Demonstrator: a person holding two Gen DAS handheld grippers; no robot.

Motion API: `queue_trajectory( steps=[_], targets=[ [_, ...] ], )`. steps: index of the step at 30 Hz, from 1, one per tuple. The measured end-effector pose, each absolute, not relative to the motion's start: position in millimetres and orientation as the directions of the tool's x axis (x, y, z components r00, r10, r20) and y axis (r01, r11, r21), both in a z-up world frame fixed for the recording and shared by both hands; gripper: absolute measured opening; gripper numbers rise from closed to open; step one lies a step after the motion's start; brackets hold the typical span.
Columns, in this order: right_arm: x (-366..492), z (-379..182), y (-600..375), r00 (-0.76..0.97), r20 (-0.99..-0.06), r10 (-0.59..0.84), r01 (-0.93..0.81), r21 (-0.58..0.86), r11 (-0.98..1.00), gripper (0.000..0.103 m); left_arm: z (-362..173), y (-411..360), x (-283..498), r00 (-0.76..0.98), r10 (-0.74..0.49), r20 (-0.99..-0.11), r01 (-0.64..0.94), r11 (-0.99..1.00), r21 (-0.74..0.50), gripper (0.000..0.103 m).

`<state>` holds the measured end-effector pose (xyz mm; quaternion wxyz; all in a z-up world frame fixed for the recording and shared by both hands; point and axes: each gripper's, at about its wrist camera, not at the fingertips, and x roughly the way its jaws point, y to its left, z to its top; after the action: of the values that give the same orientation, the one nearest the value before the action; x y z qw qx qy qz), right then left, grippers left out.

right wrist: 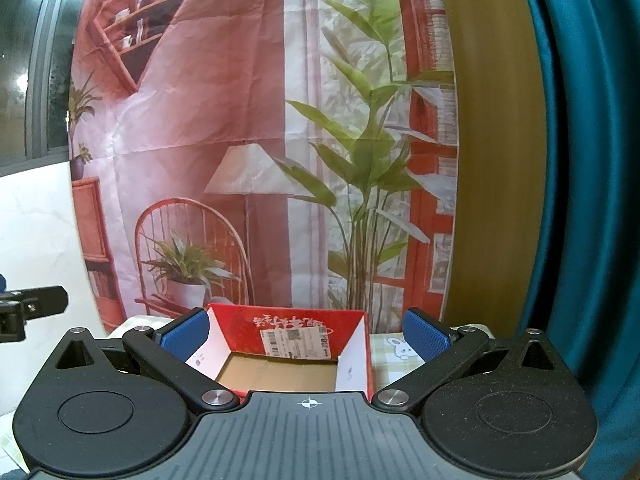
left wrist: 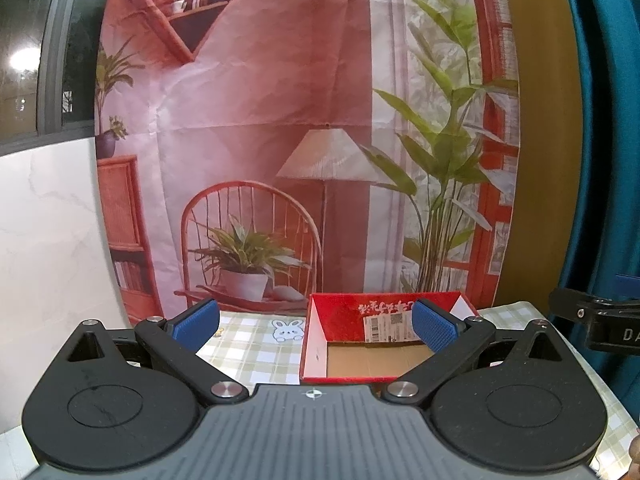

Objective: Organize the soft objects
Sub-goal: 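Lower the right tool to the blue-and-white bag and close on it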

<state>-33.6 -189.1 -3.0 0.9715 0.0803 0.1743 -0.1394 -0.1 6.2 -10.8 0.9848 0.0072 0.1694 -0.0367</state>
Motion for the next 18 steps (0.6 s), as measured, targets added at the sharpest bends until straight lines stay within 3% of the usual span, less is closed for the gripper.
queue_trajectory(
  steps=[9,13,18],
  targets=[
    [-29.8,-54.1,-179.5,0.912,-0.356,-0.204,0.262,0.122,0.957,0.103,-70.6,9.2,31.7,0.903,-0.113,-0.414,0.101,0.994,-0.052,0.103],
    [-23.3,-76.8,-179.0,0.923,-0.36,-0.133,0.191,0.129,0.973,0.103,-92.1,14.3,43.4,0.905,-0.076,-0.419,0.07,0.997,-0.031,0.103],
    [-13.7,-102.4,-180.2,0.899,-0.404,-0.169,0.246,0.146,0.958,0.103,-103.7,22.7,50.4,0.883,-0.127,-0.451,0.076,0.989,-0.13,0.103]
  ],
)
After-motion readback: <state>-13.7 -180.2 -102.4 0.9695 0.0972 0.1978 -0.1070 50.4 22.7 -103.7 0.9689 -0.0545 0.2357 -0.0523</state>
